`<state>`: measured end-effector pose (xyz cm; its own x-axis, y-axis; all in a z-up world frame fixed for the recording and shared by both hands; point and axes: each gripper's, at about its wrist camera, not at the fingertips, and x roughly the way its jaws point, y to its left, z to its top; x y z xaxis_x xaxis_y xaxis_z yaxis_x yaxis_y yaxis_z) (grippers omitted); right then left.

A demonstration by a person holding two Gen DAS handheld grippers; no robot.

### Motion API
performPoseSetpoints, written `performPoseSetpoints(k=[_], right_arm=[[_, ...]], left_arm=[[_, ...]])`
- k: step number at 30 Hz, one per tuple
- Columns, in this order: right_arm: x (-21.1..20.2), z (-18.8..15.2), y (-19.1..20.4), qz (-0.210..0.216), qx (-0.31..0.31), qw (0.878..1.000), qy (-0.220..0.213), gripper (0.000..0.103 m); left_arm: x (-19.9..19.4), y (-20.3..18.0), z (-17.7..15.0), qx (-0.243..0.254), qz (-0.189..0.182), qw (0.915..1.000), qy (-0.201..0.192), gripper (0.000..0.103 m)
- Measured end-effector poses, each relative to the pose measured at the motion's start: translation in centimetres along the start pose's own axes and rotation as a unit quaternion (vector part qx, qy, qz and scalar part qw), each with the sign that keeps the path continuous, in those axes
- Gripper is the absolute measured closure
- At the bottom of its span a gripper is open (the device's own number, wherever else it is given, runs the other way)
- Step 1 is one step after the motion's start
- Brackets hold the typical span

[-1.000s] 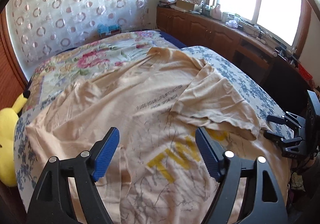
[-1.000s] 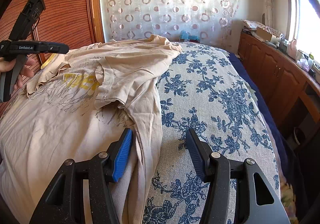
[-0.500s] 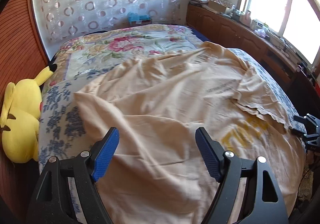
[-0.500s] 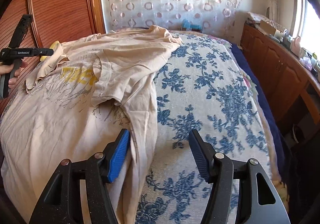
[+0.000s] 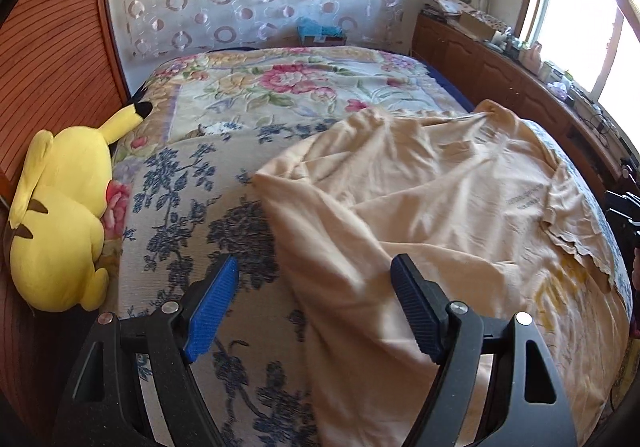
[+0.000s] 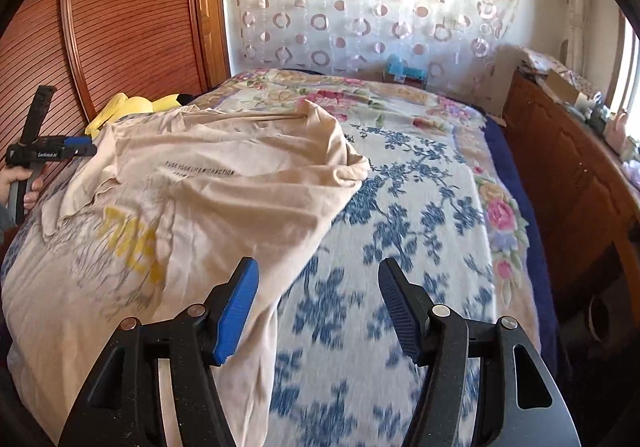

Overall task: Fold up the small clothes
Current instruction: 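Grasp the shirt hem with the left gripper and lift it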

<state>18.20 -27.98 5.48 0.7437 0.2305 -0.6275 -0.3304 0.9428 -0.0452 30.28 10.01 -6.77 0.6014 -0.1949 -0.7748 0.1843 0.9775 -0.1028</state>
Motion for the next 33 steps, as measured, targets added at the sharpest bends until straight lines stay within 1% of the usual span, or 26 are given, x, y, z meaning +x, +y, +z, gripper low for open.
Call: performPoseSetpoints(k=[2, 6, 12, 18, 21, 25, 27, 28, 29, 30, 32, 33], right_arm=[[2.3, 1.2, -0.8, 0.009, 0.009, 1.000, 0.014, 0.039], [6.2, 3.5, -1.7, 0.008, 0.017, 0.999, 0.036, 0.039], [10.0, 5.9, -2.9, 0.015, 0.029, 0.998, 0.057, 0.039], [11.6, 7.3, -2.6, 0.009, 0.013, 0.998, 0.057, 0.039], [11.9, 7.3, -2.4, 0.012, 0.009, 0.999, 0.051, 0.039], [12.0, 6.7, -2.4, 0.013, 0.010, 0.999, 0.032, 0.038], [12.0, 6.5, -2.3, 0.015, 0.012, 0.999, 0.032, 0.038], [11.8, 6.4, -2.3, 0.014, 0.011, 0.999, 0.032, 0.038], [11.8, 6.3, -2.3, 0.013, 0.010, 0.999, 0.032, 0.038], [11.8, 6.3, -2.3, 0.012, 0.009, 0.999, 0.033, 0.038], [11.7, 6.3, -2.4, 0.011, 0.008, 0.999, 0.033, 0.038], [11.7, 6.3, -2.4, 0.011, 0.008, 0.999, 0.033, 0.038]], left_arm=[[0.4, 0.7, 0.2, -0.007, -0.002, 1.0000, 0.003, 0.024], [0.9, 1.4, 0.7, -0.016, -0.015, 0.9997, 0.003, 0.024], [1.5, 1.5, 0.8, -0.014, -0.016, 0.9997, 0.009, 0.024], [1.8, 1.2, 0.6, -0.006, -0.009, 0.9998, 0.016, 0.024], [1.9, 1.2, 0.5, -0.003, -0.004, 0.9998, 0.018, 0.024], [2.1, 1.0, 0.4, 0.002, 0.001, 0.9998, 0.018, 0.024], [2.1, 0.8, 0.5, 0.008, 0.000, 0.9998, 0.016, 0.024], [2.1, 0.7, 0.5, 0.010, -0.002, 0.9999, 0.014, 0.029], [2.1, 0.4, 0.5, 0.015, -0.001, 0.9998, 0.010, 0.039], [2.1, 0.3, 0.5, 0.020, -0.001, 0.9998, 0.008, 0.045], [2.0, 0.0, 0.7, 0.023, -0.009, 0.9997, 0.006, 0.060], [2.0, -0.1, 0.8, 0.022, -0.014, 0.9997, 0.007, 0.064]])
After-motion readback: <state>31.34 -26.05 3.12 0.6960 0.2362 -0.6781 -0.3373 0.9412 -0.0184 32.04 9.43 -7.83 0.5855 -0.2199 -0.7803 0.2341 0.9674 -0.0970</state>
